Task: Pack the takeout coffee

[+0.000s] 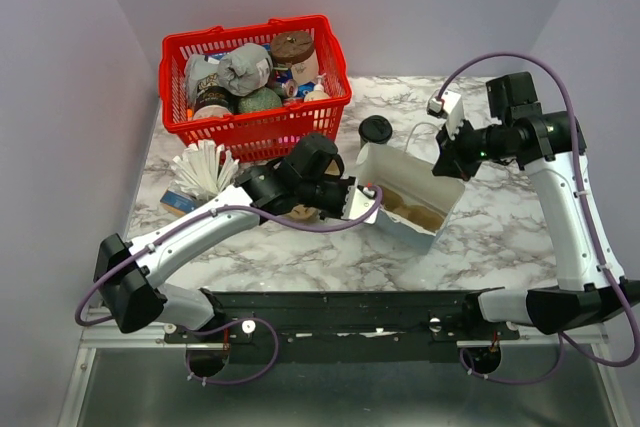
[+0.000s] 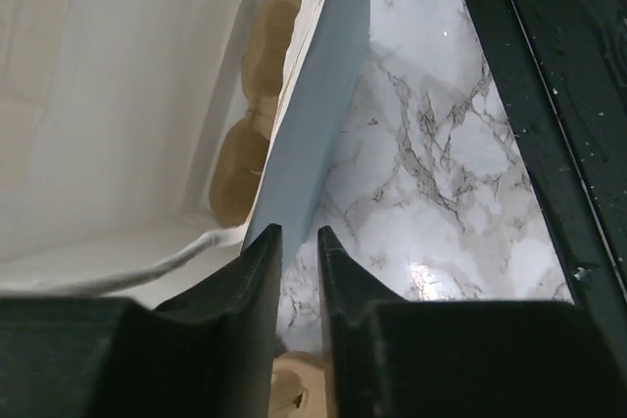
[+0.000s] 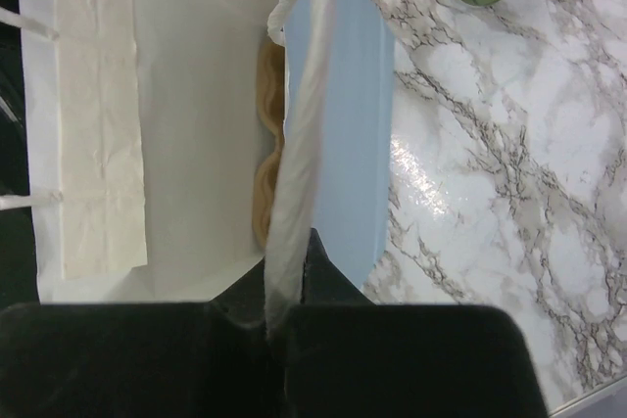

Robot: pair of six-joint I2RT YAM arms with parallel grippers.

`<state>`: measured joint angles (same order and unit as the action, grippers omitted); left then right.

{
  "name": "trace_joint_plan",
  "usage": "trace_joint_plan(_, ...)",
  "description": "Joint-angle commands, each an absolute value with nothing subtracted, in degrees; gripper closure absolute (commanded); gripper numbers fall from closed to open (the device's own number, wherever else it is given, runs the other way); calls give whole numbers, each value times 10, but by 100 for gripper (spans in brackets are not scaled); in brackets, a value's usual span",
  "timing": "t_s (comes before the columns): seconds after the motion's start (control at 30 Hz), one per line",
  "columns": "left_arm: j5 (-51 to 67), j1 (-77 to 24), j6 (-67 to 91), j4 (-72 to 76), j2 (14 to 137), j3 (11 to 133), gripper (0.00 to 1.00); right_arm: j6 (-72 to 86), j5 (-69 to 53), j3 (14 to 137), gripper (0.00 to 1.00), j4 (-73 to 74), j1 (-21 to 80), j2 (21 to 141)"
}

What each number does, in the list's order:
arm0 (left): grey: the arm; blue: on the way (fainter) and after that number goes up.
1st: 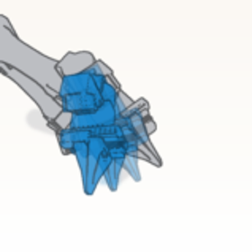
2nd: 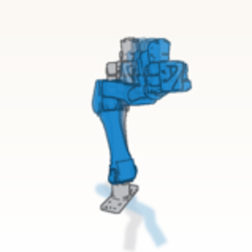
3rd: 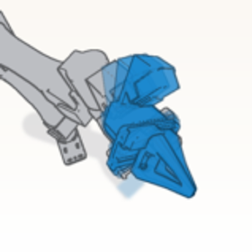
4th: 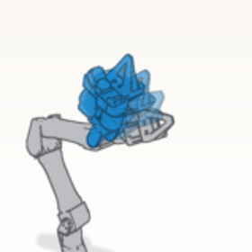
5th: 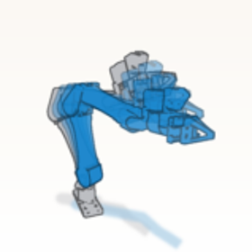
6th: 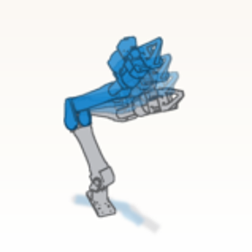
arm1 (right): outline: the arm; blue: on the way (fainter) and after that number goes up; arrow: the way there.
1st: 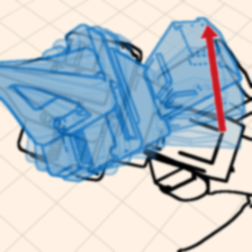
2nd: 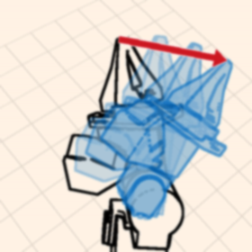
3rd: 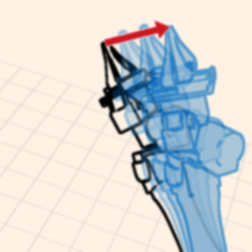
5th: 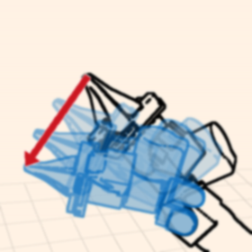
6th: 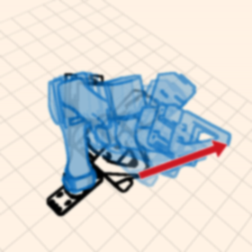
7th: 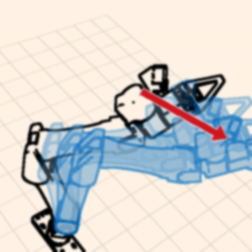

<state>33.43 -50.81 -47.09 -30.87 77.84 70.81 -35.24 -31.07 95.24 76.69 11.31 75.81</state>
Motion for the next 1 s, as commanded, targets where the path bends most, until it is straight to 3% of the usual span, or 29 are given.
trace_joint_plan(0.0, 300, -506, -487, -321, 754, 701, 79, -369, -294, 955, 100, 808, 121, 746)
trace_joint_plan(0.07, 294, -480, -490, -331, 727, 658, 74, -373, -287, 959, 100, 794, 130, 737)
trace_joint_plan(0.17, 272, -447, -478, -302, 640, 563, 39, -384, -274, 953, 100, 784, 155, 710)
trace_joint_plan(0.3, 234, -443, -453, -280, 548, 492, 23, -392, -240, 901, 100, 766, 205, 665)
trace_joint_plan(0.53, 214, -443, -402, -276, 532, 476, 20, -398, -166, 762, 99, 708, 312, 584)
trace_joint_plan(0.97, 193, -443, -380, -226, 550, 500, 19, -408, -112, 802, 99, 674, 315, 599)
